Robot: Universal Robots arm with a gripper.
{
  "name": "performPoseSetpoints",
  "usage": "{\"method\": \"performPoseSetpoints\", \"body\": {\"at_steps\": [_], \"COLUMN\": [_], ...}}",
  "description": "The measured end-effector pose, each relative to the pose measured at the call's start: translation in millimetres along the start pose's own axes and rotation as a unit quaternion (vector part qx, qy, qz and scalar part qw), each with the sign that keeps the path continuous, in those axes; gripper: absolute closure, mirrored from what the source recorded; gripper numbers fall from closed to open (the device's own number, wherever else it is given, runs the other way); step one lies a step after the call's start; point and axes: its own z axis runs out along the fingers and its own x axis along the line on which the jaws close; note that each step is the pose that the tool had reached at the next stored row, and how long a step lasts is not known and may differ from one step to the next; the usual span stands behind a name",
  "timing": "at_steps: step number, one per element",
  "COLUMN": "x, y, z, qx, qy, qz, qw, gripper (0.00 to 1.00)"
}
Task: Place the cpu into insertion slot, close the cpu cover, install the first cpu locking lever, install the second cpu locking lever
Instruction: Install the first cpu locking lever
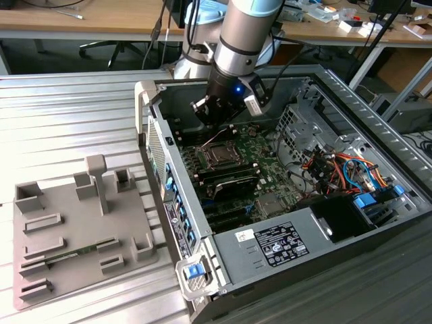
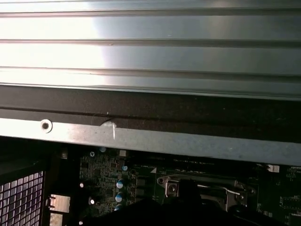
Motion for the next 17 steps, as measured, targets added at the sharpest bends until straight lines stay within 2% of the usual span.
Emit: {"method": "performPoseSetpoints", "body": {"at_steps": [6,11,17], "x": [0.9,0.4,-4.3], "y": [0.9,7.0,10.0], "z": [5.6,8.6,13.2], "qx": [-0.0003,0.0003,0.0011], "qy": [0.0000,0.0001,0.0006], "qz": [0.000,-0.001,-0.013], "qw": [1.00000,1.00000,0.99992], "gripper": [0.89,0.89,0.89]}}
